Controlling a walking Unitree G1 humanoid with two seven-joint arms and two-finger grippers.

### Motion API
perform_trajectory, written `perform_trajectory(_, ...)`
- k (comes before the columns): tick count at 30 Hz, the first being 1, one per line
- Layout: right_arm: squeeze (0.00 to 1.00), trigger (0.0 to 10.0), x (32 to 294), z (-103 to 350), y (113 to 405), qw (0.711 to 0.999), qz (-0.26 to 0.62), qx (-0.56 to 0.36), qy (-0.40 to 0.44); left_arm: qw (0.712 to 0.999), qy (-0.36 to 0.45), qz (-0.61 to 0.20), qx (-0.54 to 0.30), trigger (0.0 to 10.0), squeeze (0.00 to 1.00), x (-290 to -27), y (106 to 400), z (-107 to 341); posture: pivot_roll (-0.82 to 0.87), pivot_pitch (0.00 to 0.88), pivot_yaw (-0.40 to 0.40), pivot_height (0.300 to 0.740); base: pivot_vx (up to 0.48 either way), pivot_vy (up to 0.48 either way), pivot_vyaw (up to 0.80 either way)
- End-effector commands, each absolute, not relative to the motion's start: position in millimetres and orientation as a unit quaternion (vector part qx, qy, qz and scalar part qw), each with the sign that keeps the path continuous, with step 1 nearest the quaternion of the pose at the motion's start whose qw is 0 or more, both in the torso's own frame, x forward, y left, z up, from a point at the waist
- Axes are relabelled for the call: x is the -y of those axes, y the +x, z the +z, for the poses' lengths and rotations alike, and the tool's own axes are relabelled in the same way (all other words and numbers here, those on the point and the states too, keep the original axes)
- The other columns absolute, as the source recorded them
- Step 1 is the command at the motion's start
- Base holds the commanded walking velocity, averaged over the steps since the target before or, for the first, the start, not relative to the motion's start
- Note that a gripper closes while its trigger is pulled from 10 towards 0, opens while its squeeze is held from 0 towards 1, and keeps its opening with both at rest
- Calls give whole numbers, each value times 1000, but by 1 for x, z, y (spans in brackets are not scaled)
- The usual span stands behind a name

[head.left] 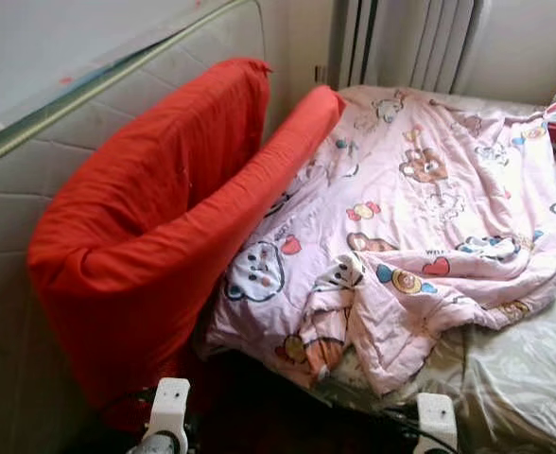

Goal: Clean up the room

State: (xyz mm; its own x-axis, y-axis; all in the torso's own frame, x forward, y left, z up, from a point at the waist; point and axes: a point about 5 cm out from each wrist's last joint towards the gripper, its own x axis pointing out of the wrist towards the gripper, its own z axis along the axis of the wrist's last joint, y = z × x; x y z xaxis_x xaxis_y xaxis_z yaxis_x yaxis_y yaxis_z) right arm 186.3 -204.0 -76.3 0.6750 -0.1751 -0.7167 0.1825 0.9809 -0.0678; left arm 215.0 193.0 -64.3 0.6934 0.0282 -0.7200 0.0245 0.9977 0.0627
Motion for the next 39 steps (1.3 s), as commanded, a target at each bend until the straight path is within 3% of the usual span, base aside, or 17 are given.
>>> perform_trajectory(1, 0, 10000, 201, -75, 189, 918, -95, -386, 14, 920, 36, 3, -389, 10000, 0, -196, 214, -64, -41, 70, 53, 737, 0, 0, 0)
perform_trajectory(13, 0, 10000, 193, -71, 199, 926, -61, -373, -3, 921, 33, 2, -387, 10000, 0, -196, 215, -63, -38, 76, 53, 737, 0, 0, 67)
perform_trajectory(16, 0, 10000, 192, -70, 200, 927, -56, -371, -2, 922, 33, 2, -387, 10000, 0, -196, 215, -63, -38, 76, 53, 737, 241, 0, 742)
perform_trajectory(39, 0, 10000, 188, -68, 205, 929, -40, -368, -1, 922, 33, 2, -387, 10000, 0, -195, 215, -64, -41, 82, 51, 737, 256, 0, 0)
